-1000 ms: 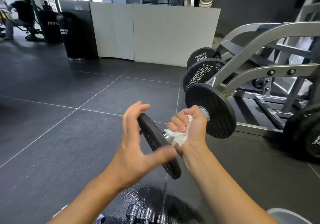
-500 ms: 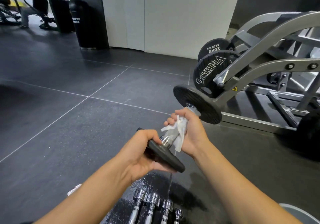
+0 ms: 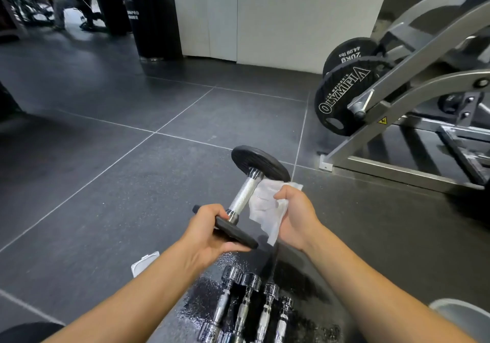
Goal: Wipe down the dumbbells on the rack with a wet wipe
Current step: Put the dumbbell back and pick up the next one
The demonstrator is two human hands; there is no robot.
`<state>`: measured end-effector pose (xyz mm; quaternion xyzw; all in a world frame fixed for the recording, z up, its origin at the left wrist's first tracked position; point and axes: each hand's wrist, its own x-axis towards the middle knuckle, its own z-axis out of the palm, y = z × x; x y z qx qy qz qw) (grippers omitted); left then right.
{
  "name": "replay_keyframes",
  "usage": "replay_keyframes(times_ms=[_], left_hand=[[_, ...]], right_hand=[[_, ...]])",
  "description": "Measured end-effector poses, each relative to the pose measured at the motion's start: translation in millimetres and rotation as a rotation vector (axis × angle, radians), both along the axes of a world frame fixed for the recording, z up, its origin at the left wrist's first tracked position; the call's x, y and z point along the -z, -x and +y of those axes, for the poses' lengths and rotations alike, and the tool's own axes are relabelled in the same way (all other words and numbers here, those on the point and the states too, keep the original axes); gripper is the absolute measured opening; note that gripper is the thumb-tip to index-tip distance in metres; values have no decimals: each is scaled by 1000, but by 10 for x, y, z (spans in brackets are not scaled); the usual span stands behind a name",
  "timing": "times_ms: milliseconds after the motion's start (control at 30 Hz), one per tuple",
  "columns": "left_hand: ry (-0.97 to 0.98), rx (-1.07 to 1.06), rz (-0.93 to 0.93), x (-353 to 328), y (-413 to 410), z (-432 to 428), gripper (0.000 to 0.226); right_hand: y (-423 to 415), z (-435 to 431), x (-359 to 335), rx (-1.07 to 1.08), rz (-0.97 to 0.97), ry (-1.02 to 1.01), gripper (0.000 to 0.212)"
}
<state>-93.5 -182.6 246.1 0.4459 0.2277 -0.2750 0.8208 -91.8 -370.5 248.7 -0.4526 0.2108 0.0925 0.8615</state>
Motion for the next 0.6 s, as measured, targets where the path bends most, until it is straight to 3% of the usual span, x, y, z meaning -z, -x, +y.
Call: replay_keyframes(times_ms=[67,200,433,600], left_hand=[[-24,-37,39,131,24,64,11],[-134,-78,119,489,26,225,11],[-324,-159,234,1451,99,524,11],[-437,-152,306,1871,196,676,8]], right_hand=[[93,53,43,-9,41,29,114],[248,109,61,-31,62,114,87],[392,112,358,-106,126,206,98],[479,85,527,-129,171,216,91]])
